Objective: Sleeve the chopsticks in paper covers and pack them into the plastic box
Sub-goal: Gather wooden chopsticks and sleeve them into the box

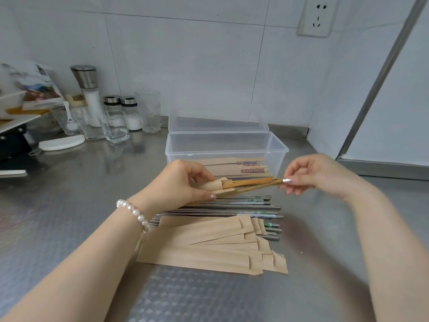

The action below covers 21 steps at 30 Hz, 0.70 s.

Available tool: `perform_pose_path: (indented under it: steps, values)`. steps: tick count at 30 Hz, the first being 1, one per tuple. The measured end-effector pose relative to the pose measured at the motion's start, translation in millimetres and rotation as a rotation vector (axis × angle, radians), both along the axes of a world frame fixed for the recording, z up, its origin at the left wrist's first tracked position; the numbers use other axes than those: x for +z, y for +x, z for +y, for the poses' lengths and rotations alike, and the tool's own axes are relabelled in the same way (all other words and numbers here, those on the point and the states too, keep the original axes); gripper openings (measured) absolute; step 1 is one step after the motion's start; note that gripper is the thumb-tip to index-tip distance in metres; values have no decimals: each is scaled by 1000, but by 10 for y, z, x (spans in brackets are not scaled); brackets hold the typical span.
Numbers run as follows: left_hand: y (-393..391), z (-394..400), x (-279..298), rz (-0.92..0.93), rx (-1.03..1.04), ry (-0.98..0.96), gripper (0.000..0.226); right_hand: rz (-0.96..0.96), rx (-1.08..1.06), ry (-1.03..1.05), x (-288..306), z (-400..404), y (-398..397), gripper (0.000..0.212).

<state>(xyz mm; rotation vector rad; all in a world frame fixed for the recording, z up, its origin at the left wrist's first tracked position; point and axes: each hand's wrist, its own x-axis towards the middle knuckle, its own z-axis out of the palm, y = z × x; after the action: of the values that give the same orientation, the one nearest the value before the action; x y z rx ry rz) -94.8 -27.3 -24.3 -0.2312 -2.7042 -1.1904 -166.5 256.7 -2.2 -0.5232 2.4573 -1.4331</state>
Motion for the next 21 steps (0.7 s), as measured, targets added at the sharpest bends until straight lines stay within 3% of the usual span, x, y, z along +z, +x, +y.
perform_pose_path:
  steps: [9, 15, 21]
  values:
    - [48, 17, 62, 34, -6, 90, 32, 174, -490, -1039, 55, 100, -100, 16]
    - [10, -13, 29, 66, 32, -10, 31, 128, -738, -1155, -7, 288, -170, 18]
    - [-19, 45, -63, 23, 5, -86, 27, 202, -830, -1060, -6, 140, -140, 20]
